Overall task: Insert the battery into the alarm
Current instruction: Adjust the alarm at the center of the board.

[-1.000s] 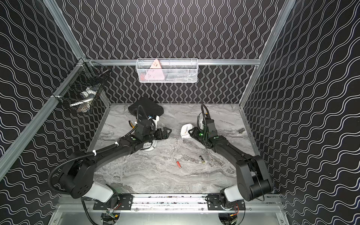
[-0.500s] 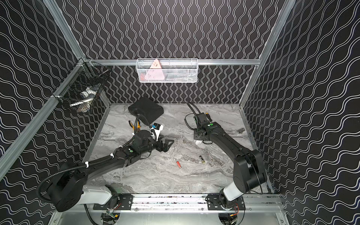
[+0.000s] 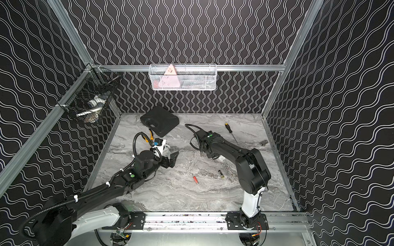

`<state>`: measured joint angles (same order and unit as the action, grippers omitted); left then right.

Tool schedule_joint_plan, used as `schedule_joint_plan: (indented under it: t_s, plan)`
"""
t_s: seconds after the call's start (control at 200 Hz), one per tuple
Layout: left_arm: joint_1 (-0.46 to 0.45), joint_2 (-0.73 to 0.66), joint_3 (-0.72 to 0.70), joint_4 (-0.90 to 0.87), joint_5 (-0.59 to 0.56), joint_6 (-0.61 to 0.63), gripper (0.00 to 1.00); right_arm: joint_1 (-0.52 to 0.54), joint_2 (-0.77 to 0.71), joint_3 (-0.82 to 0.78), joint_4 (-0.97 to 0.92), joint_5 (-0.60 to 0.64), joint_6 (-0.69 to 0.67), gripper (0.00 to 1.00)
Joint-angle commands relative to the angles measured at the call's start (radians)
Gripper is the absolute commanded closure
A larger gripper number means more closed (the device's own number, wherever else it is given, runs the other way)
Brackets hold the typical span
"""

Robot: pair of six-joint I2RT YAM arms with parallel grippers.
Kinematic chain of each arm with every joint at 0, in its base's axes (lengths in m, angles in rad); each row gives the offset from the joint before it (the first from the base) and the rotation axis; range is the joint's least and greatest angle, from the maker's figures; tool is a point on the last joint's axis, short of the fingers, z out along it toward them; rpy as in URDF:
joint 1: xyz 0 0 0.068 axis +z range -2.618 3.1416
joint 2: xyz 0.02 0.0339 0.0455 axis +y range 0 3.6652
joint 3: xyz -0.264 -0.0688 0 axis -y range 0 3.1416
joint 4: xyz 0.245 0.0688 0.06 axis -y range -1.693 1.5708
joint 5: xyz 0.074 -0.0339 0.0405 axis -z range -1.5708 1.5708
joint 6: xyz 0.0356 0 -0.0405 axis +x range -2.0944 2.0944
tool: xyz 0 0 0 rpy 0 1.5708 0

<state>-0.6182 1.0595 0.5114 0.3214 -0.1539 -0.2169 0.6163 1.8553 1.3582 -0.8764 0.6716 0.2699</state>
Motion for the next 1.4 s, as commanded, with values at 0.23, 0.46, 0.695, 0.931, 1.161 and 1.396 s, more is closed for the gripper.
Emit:
schedule_joint_plan:
  t_s: [0.23,0.46,0.695,0.931,1.161,1.396]
  plan:
    - [0.000,-0.149,-0.072,0.042,-0.046,0.111,0.01,0.110,0.161,0.096,-0.101,0.173,0.084,0.66]
    - [0.001,-0.183,-0.097,0.070,-0.039,0.132,0.01,0.170,0.274,0.121,-0.122,0.232,0.164,0.62]
    - [-0.001,-0.222,-0.111,0.073,-0.043,0.142,0.01,0.199,0.336,0.115,-0.079,0.249,0.187,0.62]
    - [-0.001,-0.223,-0.111,0.072,-0.050,0.142,0.01,0.211,0.374,0.118,-0.044,0.273,0.179,0.57]
    - [-0.001,-0.216,-0.109,0.072,-0.046,0.142,0.01,0.211,0.351,0.114,-0.025,0.278,0.177,0.46]
    - [-0.001,-0.206,-0.105,0.071,-0.036,0.144,0.01,0.215,0.320,0.115,-0.014,0.274,0.170,0.34]
